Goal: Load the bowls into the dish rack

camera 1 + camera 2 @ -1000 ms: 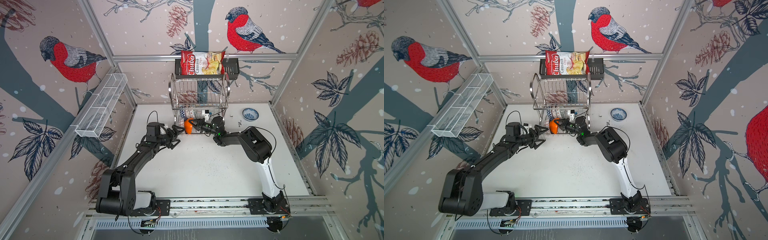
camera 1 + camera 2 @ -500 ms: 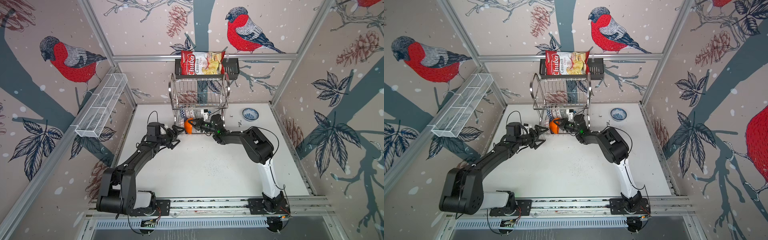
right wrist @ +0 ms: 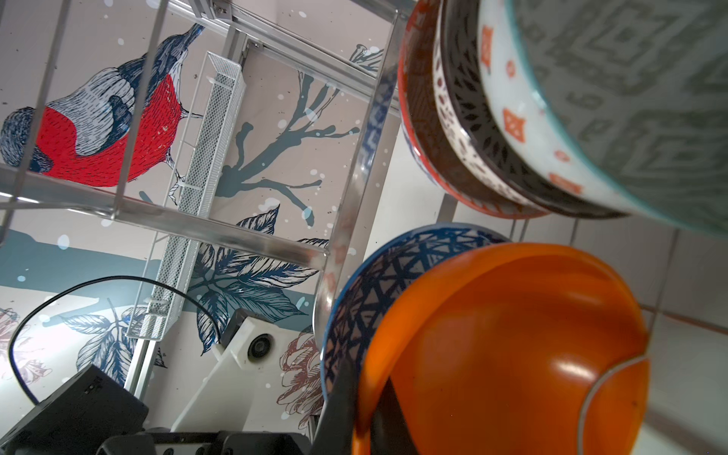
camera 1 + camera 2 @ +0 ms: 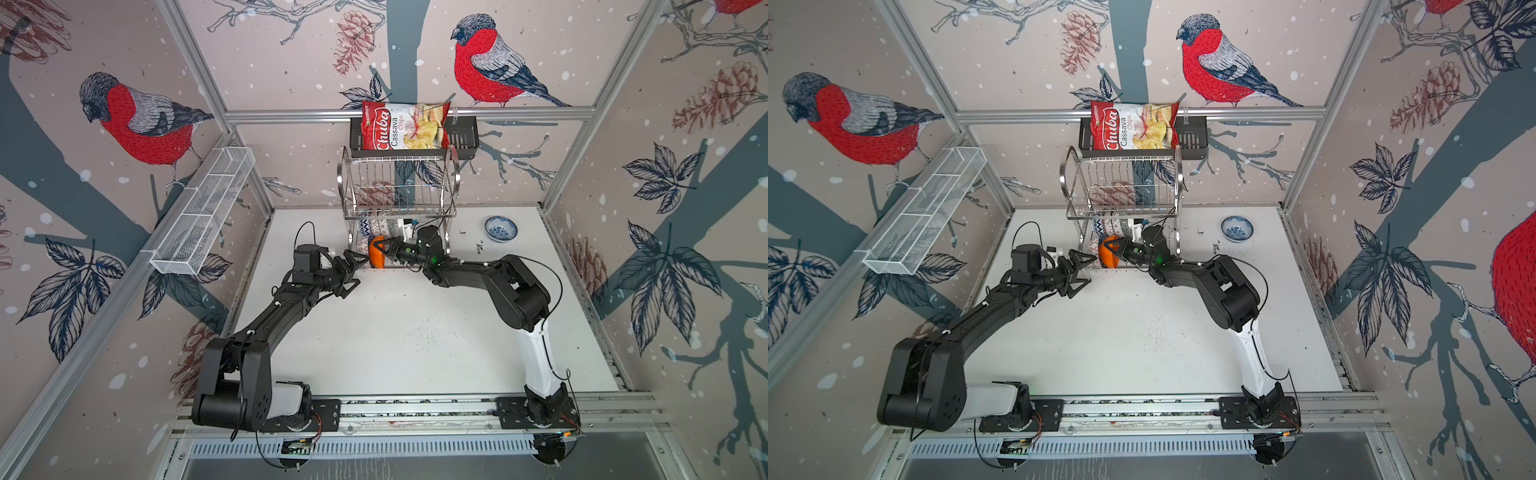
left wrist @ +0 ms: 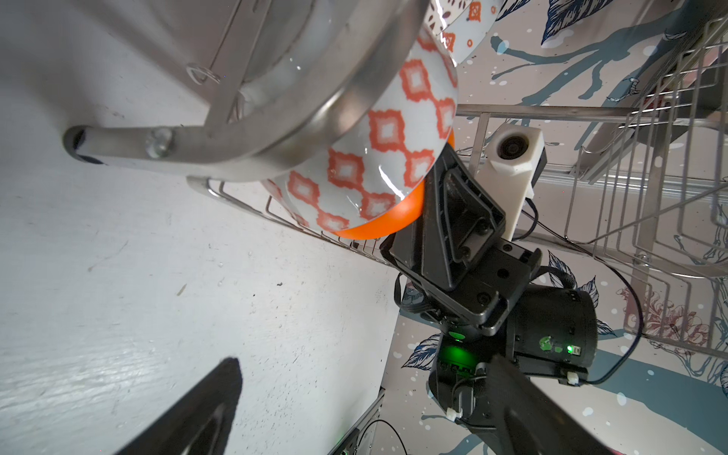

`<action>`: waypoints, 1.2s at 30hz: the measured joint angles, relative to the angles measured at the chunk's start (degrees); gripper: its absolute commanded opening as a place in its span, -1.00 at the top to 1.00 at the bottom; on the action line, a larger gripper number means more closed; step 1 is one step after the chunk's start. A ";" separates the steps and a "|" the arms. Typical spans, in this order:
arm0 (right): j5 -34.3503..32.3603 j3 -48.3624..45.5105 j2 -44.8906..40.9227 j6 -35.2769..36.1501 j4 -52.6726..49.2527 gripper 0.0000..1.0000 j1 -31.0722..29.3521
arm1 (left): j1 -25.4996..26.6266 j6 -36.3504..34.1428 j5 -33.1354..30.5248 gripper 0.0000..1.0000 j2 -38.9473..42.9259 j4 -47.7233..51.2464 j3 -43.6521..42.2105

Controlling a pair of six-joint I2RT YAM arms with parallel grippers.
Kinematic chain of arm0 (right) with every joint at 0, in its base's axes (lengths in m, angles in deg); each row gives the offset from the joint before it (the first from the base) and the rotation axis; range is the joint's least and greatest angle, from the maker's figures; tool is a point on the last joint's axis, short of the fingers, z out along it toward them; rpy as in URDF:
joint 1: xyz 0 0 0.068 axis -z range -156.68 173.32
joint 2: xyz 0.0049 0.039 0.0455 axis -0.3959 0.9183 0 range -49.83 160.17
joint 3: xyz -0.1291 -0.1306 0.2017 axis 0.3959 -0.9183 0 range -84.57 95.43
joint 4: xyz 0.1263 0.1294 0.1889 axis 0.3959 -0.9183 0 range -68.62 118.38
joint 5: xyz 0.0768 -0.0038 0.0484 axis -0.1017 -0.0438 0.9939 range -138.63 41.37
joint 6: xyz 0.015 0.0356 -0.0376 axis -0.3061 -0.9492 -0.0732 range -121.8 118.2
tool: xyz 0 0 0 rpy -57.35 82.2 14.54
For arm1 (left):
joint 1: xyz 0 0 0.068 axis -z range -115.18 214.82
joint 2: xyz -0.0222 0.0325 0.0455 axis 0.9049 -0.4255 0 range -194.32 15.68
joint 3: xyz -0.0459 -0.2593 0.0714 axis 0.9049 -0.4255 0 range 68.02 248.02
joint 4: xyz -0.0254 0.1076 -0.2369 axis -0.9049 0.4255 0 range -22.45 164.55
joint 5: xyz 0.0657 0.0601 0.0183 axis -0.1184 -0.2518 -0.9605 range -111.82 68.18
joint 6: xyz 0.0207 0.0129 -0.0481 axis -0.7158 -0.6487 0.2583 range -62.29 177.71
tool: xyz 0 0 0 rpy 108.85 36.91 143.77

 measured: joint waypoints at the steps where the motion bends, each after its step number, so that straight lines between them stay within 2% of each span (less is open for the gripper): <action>1: -0.13 0.24 -0.13 0.52 -0.85 0.96 -0.04 | 0.00 0.00 0.00 -0.94 0.02 0.00 -0.02; 15: -0.31 3.28 -0.48 7.13 -9.31 0.90 -0.35 | 0.00 0.04 -0.11 -0.95 -0.33 -0.04 -0.28; 36: -0.96 5.09 -0.90 10.71 -14.38 0.81 -0.96 | 0.13 0.15 -0.22 -0.94 0.31 -0.07 -1.07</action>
